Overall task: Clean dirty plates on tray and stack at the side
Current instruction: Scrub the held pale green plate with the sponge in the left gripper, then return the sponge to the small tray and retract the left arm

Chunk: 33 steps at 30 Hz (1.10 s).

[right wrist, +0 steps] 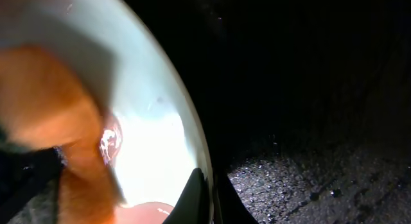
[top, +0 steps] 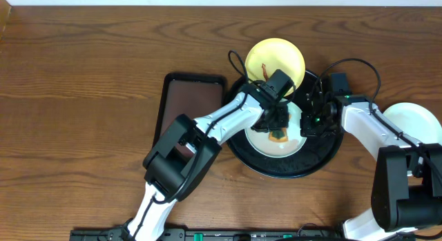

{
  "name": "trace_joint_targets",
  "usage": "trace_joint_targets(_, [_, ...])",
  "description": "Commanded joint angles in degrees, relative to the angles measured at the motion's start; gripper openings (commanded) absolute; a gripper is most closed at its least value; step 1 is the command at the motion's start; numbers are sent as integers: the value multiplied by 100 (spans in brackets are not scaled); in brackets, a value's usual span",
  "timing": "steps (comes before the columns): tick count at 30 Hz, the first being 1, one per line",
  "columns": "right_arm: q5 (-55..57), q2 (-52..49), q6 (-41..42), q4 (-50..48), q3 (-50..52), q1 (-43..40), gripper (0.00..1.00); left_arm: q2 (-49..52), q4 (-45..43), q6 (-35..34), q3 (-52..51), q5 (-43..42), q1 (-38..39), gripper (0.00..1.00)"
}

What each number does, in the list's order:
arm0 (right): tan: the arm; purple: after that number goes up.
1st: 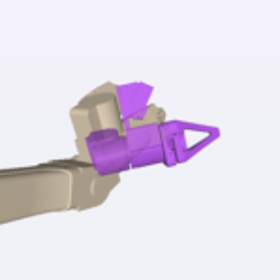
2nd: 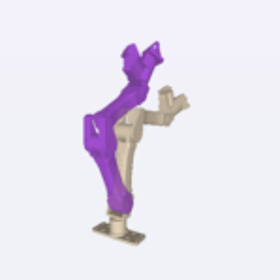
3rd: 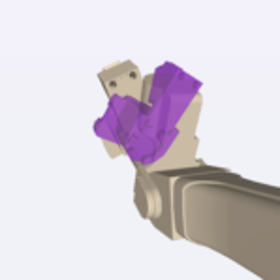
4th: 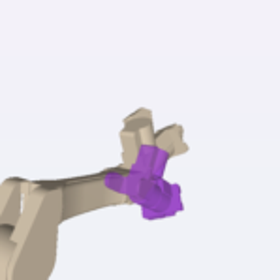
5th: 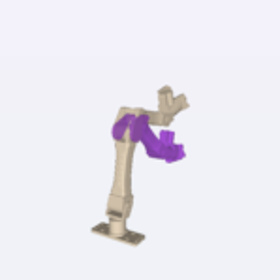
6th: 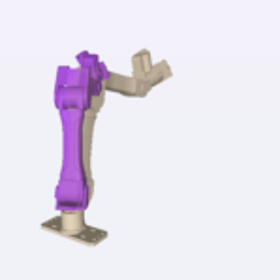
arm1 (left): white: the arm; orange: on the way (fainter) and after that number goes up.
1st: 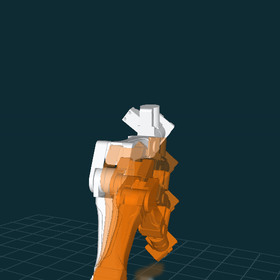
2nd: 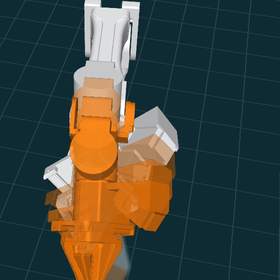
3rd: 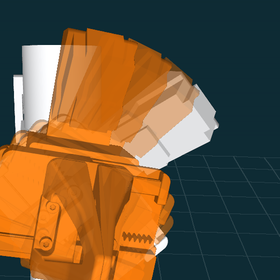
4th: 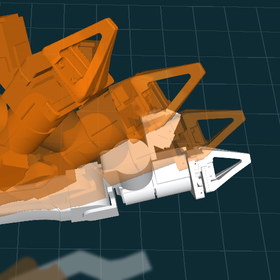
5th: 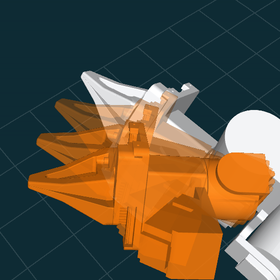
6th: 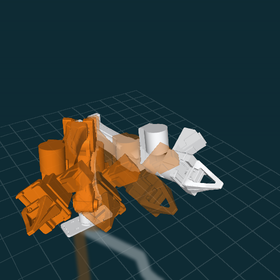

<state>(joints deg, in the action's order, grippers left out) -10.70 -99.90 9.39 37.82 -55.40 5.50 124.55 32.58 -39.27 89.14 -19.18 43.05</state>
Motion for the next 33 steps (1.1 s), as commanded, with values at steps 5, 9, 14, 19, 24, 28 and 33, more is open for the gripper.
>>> trace_joint_targets(5, [487,-61,-131,70,79,-15,1,9,1130,632,-94,1281,-758,8])
trace_joint_targets(9, [487,-61,-131,70,79,-15,1,-424,1303,629,-50,1235,-1054,8])
trace_joint_targets(14, [487,-61,-131,70,81,-15,1,-1379,1344,1023,-48,1235,-1099,7])
trace_joint_targets(19, [487,-61,-131,68,79,-15,1,-2269,1670,1429,-48,1272,-1202,7])
trace_joint_targets(24, [487,-61,-131,68,79,-15,1,-2570,2341,1443,-59,2081,-1499,7])
trace_joint_targets(28, [485,-61,-133,48,79,-11,1,-2490,2319,1606,-717,2520,-1908,7])
trace_joint_targets(33, [483,-61,-133,28,79,17,1,-2382,1685,1757,-1576,2428,-2297,11])
